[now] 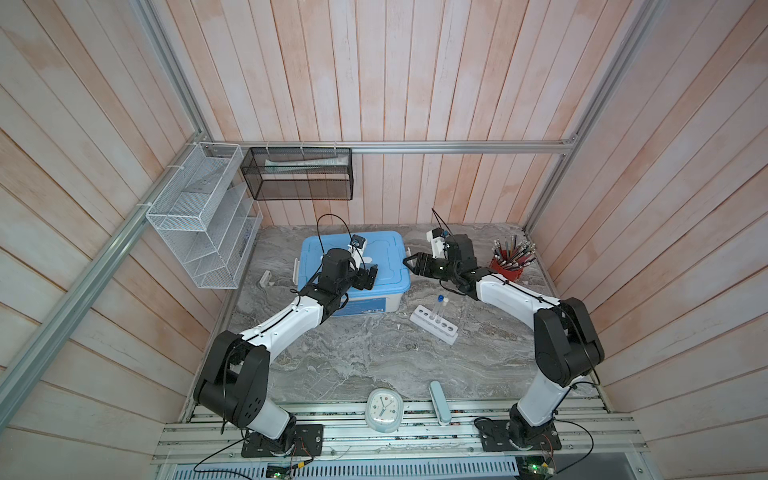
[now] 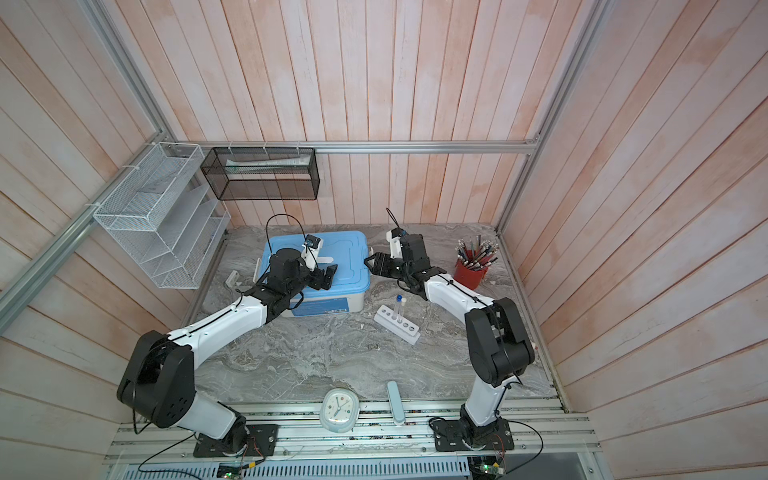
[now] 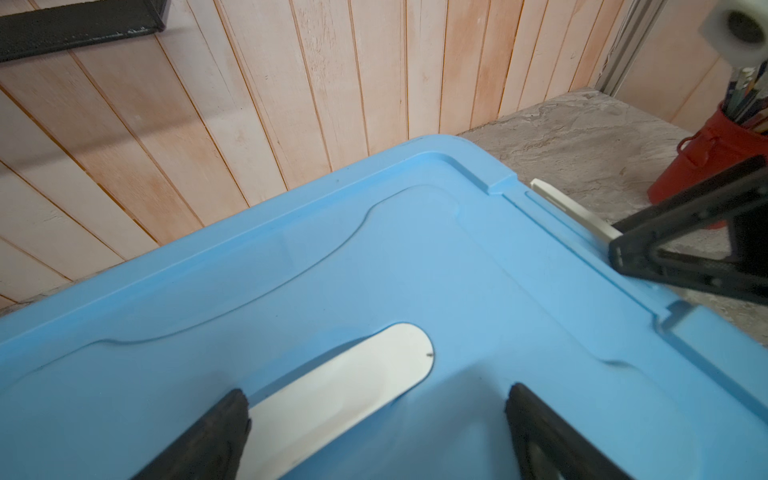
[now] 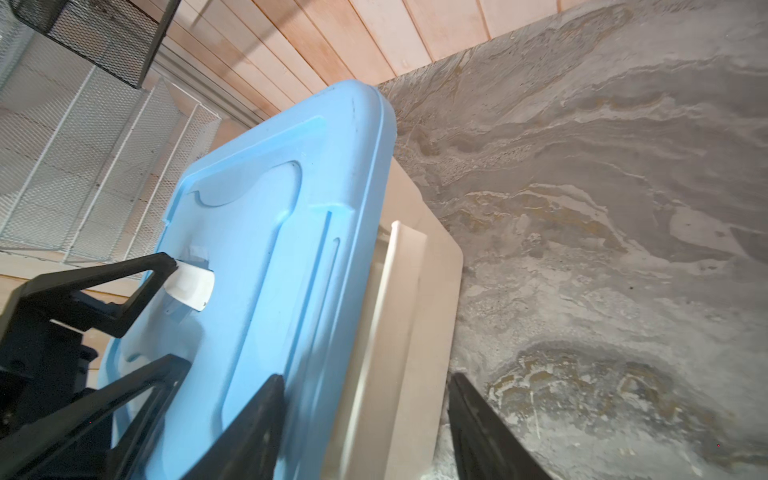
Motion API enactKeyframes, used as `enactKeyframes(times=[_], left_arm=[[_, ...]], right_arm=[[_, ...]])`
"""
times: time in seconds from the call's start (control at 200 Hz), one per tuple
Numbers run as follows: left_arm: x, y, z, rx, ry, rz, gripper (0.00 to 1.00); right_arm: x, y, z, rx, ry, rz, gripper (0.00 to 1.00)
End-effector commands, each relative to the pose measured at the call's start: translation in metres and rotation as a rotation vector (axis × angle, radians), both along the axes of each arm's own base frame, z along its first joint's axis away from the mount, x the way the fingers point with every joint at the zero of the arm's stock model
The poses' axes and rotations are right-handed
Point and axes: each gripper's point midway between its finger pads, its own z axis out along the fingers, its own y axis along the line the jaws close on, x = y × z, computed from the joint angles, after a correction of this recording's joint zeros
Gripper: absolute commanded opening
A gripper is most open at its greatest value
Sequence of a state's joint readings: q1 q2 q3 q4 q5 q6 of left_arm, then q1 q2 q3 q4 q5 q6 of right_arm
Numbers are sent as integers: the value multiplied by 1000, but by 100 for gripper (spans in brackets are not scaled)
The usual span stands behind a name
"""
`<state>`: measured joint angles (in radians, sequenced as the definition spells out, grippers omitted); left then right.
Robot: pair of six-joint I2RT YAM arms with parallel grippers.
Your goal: Organize the chemistry lab equipment
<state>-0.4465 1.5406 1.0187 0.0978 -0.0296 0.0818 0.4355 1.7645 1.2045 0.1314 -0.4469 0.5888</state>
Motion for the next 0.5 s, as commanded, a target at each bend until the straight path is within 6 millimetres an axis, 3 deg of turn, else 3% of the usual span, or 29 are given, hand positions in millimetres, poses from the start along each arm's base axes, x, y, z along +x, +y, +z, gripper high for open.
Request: enactKeyframes(times=[0.0,0.26,0.495], left_arm=[[-7,-4,-5,-4,19,-25,98],[-6,-7,-3,-7,16,-30,98],[-5,-8,-2,1,14,-32,98]], right_arm=[[-10,9,-2,89,43,64,64],[-7,-2,14,123,12,51,64],[-1,4,1,125,41,77,67]])
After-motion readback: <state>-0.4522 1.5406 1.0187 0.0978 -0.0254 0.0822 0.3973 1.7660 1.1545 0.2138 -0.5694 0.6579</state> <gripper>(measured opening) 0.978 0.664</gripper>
